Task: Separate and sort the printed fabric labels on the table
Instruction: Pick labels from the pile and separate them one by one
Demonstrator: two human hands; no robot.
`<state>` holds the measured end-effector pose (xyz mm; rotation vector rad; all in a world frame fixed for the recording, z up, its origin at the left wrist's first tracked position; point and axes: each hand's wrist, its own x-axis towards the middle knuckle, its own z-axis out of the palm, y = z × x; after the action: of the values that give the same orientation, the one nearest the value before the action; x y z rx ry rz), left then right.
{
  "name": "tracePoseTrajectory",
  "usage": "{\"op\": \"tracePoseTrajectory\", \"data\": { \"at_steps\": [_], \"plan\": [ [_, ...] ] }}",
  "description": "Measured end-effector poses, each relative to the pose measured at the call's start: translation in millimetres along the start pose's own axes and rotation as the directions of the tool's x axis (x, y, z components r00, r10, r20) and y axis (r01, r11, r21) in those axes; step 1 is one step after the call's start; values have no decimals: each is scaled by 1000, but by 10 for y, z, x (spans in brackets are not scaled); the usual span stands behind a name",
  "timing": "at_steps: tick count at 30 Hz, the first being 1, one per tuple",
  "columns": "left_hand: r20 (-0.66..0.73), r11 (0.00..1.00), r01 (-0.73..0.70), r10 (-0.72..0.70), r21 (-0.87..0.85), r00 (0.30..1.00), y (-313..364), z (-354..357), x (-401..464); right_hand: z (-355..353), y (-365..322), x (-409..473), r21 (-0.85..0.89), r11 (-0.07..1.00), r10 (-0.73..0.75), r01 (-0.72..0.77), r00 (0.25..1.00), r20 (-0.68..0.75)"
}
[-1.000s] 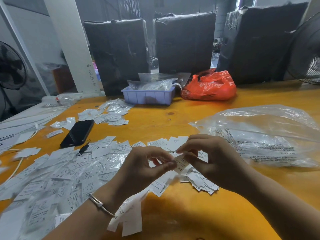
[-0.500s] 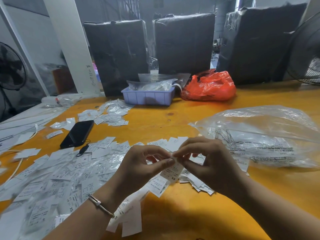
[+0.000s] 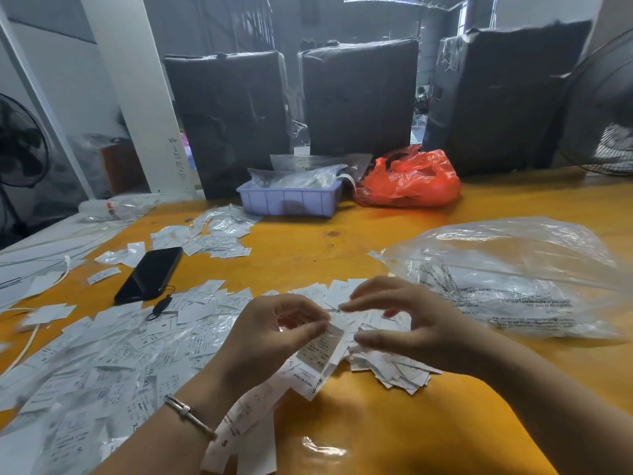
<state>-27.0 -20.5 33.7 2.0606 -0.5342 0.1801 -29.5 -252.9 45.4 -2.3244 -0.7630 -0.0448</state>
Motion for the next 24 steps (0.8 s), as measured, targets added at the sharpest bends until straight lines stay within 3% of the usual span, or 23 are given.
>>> {"op": "tracePoseTrajectory", "data": {
  "at_steps": [3, 5, 8, 11, 16, 20, 24],
  "plan": [
    [-96, 998, 65, -64, 11, 993, -22, -23, 11, -81, 141, 11, -343, 927, 21, -155, 931, -363],
    [-141, 992, 121, -125, -37, 982, -4, -44, 27, -146, 255, 13, -377, 872, 112, -313, 876, -470],
    [-165, 982, 191, -190, -11, 968, 10, -83, 33, -197, 415, 18, -401, 761, 294, -510, 822, -488],
    [-176, 952, 223, -187, 209, 966, -58, -123, 26, -224, 503, -6, -452, 612, 420, -650, 750, -510],
    [-169, 807, 266, -206, 527, 964, -107, -152, 32, -290, 620, -60, -558, 426, 504, -712, 699, -507],
    [-223, 664, 318, -227, 677, 948, -132, -137, 27, -317, 658, -55, -555, 388, 534, -736, 670, -516],
    [-267, 680, 352, -231, 644, 936, -167, -115, 30, -339, 680, -52, -543, 388, 485, -745, 666, -567]
  ]
}}
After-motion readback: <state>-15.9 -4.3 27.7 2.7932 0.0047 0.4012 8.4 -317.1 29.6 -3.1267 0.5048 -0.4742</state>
